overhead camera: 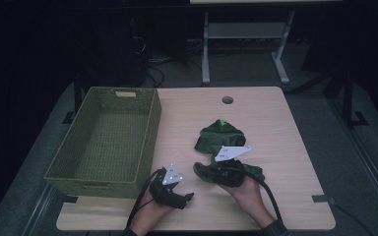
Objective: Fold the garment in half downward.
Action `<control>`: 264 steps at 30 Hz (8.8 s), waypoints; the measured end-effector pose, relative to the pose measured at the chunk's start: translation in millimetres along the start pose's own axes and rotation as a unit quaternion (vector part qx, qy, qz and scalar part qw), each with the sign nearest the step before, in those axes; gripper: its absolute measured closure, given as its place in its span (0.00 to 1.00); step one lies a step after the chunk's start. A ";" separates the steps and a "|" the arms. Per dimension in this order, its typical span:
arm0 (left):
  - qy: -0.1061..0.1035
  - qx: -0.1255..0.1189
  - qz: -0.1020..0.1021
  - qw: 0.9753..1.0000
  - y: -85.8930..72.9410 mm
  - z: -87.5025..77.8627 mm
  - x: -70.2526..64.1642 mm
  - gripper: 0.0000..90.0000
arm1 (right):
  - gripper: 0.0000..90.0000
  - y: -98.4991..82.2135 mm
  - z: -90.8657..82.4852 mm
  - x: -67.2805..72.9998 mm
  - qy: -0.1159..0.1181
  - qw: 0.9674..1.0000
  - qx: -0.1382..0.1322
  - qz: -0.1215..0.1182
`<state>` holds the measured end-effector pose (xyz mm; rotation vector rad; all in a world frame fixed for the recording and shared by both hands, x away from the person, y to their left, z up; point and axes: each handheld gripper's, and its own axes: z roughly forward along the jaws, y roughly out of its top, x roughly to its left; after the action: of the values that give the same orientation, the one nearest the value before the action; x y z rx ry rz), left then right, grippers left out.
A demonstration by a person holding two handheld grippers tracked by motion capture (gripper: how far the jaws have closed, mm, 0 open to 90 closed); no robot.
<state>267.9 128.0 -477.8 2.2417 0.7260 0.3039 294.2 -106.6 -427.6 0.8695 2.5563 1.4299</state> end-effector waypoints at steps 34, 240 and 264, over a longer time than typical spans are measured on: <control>-0.001 0.002 0.003 1.000 0.1 -0.1 0.5 0.14 | 0.86 -47.3 -51.7 -50.0 -0.148 0.987 0.044 0.055; -0.005 -0.040 0.008 0.999 158.3 49.8 104.3 0.48 | 0.58 41.8 -39.5 -149.1 -0.139 0.989 0.032 0.047; -0.018 0.022 0.011 1.000 146.8 120.1 127.4 0.56 | 0.62 13.3 1.7 -188.0 -0.141 0.981 0.096 0.087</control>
<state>481.4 49.8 -455.6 2.2915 0.6949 0.2605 457.5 -196.9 -454.3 1.2521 2.4781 1.0162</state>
